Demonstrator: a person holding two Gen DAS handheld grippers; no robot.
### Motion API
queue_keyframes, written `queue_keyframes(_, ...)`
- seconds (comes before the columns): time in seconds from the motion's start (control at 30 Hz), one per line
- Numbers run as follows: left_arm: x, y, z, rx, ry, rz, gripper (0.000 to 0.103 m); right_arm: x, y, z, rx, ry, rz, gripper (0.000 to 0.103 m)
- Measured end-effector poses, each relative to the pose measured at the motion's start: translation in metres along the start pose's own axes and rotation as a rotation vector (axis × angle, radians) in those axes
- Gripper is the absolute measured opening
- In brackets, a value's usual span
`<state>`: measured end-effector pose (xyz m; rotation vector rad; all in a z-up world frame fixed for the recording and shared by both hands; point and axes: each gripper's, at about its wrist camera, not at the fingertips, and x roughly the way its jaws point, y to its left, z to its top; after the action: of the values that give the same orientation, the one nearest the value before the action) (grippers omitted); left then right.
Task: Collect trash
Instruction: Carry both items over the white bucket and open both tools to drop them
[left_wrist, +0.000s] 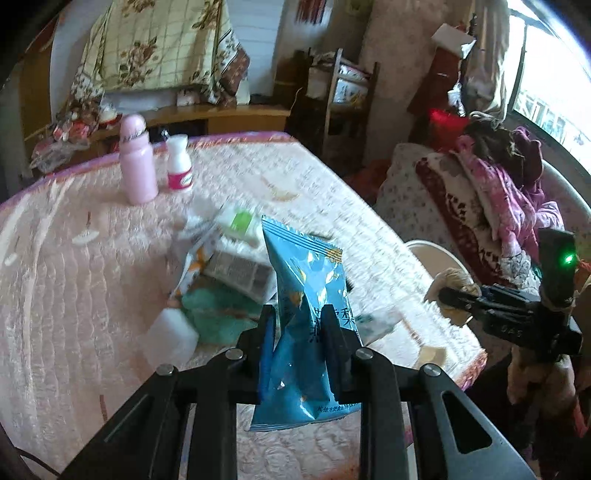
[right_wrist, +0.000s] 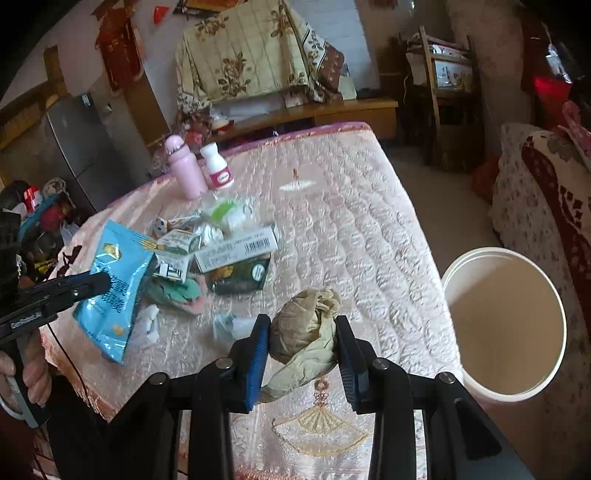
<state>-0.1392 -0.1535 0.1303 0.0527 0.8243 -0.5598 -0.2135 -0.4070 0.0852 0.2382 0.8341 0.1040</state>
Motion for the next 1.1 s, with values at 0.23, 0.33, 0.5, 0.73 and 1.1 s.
queue_keyframes(0.23,0.015,-0.046,0.021,0.039,-0.015,-0.061,0.026,-0.011,-0.016,0.003,0.016,-0.020,-0.036,0.037)
queue_keyframes(0.33,0.030,-0.073,0.030,0.067,-0.011,-0.085,0.026,-0.016,-0.034,0.003,0.036,-0.026,-0.069,0.037)
queue_keyframes(0.5,0.069,-0.120,0.037,0.090,0.030,-0.135,0.026,-0.026,-0.075,0.003,0.088,-0.038,-0.163,0.037)
queue_keyframes(0.73,0.122,-0.177,0.048,0.102,0.081,-0.151,0.026,-0.028,-0.153,-0.003,0.206,-0.017,-0.280,0.038)
queue_keyframes(1.1,0.193,-0.231,0.059,0.075,0.111,-0.134,0.059,-0.009,-0.241,0.000,0.340,-0.022,-0.380,0.075)
